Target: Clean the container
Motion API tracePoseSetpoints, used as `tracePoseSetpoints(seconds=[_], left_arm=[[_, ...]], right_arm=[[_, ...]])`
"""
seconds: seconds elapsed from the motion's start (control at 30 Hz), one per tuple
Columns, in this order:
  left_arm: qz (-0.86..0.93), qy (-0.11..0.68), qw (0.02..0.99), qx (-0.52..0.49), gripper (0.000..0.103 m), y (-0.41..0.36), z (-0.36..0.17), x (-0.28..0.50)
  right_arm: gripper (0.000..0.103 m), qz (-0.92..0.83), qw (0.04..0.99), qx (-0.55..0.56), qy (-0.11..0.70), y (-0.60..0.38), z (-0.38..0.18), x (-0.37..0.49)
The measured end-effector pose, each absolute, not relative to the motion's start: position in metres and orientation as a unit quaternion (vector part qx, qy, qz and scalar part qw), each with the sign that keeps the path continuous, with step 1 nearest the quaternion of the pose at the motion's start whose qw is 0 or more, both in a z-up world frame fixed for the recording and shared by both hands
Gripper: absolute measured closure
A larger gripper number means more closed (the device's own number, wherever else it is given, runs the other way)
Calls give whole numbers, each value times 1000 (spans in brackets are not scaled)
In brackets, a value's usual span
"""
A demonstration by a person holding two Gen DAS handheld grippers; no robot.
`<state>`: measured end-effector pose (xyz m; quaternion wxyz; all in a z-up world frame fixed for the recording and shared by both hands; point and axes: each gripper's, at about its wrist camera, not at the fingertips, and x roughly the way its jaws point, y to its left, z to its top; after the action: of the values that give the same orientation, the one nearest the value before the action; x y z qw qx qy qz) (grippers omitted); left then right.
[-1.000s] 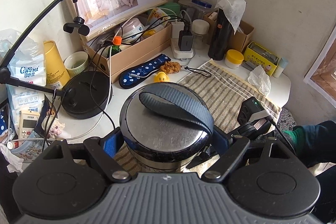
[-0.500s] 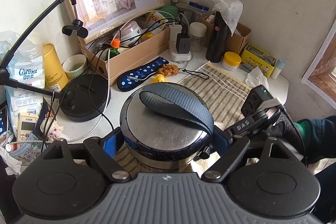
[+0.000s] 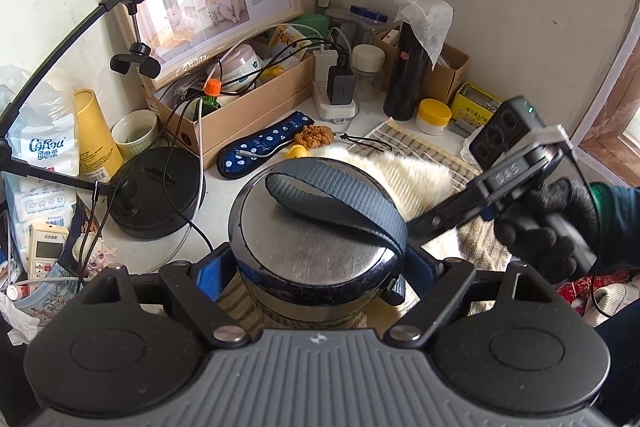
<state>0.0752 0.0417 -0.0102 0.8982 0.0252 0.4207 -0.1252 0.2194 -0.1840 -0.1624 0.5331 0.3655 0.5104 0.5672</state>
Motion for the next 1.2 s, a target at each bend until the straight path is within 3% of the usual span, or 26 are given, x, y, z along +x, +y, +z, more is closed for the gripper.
tracePoseSetpoints(seconds=[0.43,1.2], left_arm=[[-124,419,899,24,16,42,-10,75],[-124,415,901,23,16,47,-11,73]], right_arm=[[71,602,577,308,457,-186,-110,216],[72,476,524,418,569,-197,-245,206]])
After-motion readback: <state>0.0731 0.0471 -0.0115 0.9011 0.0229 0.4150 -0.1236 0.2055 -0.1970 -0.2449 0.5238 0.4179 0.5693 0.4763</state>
